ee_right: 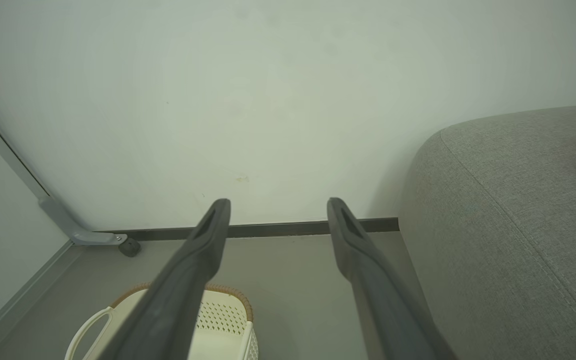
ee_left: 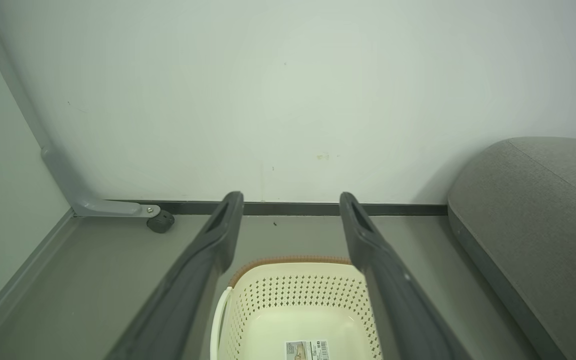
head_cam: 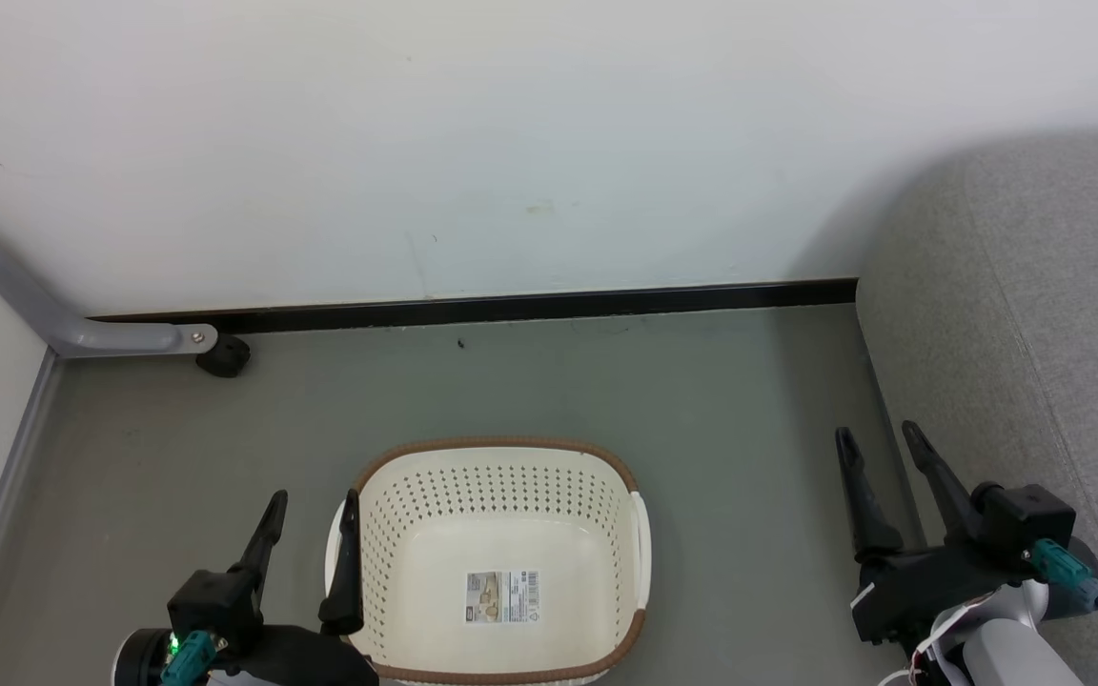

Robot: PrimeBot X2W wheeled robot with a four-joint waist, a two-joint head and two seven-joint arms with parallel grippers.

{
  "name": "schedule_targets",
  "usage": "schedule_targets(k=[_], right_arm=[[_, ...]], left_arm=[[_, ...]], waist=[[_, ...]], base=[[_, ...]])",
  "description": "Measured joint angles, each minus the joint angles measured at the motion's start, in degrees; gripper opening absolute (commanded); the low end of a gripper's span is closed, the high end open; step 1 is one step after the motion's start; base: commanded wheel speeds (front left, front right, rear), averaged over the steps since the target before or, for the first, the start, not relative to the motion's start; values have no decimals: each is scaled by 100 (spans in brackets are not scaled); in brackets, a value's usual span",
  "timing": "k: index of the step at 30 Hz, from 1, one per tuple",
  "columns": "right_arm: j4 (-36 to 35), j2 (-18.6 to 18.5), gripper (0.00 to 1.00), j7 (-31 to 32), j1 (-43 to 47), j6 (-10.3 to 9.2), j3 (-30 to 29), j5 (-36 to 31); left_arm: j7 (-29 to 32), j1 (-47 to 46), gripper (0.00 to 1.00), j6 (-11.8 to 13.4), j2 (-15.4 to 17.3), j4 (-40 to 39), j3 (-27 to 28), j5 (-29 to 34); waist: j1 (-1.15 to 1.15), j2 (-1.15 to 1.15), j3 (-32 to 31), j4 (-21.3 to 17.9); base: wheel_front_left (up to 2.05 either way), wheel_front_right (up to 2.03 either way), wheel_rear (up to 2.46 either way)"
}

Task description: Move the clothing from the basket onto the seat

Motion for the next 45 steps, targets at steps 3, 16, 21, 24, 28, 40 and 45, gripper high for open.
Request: schedule_targets(k=[3,16,21,24,28,40,45], right_arm=[[0,7,100,0,1,1,-16,0],[-23,32,100,0,47,1,-71,-24],[-27,45,100,0,158,1,-83,-25],[-27,60,100,0,184,0,-96,-25],[-2,73,0,0,246,3,-108,-22],[360,131,0,109,572,10,-170,255],[336,136,0,247,572,18,-282,684]], left_arm=[[0,0,100,-1,-8,-1,23,27],[0,0,100,-96,-71,0,67,99],[0,0,100,-120,-97,5,83,125],[0,0,100,-145,-105,11,93,126],[1,1,0,-197,-125,36,85,124],[133,245,0,-197,-180,398,130,-137],[255,242,0,-200,-183,392,210,-580]], waist=[[0,0,-2,1],[0,0,-14,20],[0,0,-13,-4],[0,0,-15,-33],[0,0,-19,-75],[0,0,-38,-94],[0,0,-63,-116]], base=[[0,0,0],[0,0,0],[0,0,0],[0,0,0],[0,0,0],[0,0,0],[0,0,0]])
